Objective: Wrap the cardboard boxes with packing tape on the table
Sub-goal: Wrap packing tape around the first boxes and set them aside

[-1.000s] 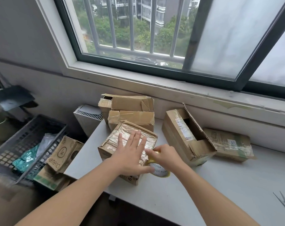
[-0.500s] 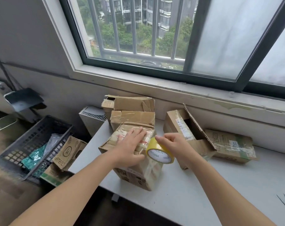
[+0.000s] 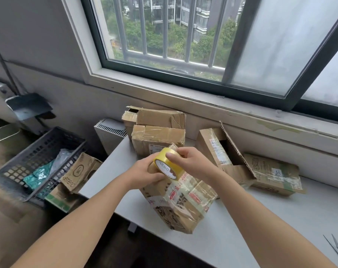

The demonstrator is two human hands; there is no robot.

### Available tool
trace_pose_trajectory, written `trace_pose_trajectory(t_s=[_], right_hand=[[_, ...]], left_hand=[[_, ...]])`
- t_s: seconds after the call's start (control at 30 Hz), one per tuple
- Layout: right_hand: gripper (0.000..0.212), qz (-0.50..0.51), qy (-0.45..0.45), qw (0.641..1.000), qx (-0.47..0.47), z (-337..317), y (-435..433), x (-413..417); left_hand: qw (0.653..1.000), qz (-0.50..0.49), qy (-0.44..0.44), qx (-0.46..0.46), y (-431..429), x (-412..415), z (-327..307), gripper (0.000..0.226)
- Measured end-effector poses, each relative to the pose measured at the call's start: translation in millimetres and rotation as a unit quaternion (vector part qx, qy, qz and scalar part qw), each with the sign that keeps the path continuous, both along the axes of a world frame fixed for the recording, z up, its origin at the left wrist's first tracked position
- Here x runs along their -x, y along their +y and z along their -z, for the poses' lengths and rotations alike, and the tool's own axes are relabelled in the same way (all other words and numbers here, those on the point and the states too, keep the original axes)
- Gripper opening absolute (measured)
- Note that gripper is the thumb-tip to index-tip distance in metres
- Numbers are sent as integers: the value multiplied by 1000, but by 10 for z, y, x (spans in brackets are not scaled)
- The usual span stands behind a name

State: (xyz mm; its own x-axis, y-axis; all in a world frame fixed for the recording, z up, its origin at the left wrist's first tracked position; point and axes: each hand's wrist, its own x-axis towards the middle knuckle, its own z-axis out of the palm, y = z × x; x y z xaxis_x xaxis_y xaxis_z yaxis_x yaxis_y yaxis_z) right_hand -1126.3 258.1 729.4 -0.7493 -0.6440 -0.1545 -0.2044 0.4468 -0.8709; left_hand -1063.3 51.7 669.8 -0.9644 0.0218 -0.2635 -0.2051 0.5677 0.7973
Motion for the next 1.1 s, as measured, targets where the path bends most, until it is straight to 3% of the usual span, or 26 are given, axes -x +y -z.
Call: trace_pose_trajectory(t_s=[0.17,0.37,0.53,0.7,0.97,1.1], right_hand=[[41,-15,75,982,-175,-124,90,113],[51,-10,48,970,-239,-56,516,-112],[53,67,-27,965,-252,-12,1006,-398],[50,102,-75,958,-257,508,1121,-674],[49,133,-73,956,-253,720,1108,-774],[49,154,-9,957,-244,597,1121,-818]], left_hand=[[998,-43,-34,41,-345,-23,356,53],[996,-77,-39,5,-367,-34,581,45],[997,-69,-36,1,-377,-30,619,46],[998,-61,-27,-22,-387,-34,618,48],[998,-68,12,13,-333,-115,586,56],[994,-39,71,77,-338,-184,636,44]])
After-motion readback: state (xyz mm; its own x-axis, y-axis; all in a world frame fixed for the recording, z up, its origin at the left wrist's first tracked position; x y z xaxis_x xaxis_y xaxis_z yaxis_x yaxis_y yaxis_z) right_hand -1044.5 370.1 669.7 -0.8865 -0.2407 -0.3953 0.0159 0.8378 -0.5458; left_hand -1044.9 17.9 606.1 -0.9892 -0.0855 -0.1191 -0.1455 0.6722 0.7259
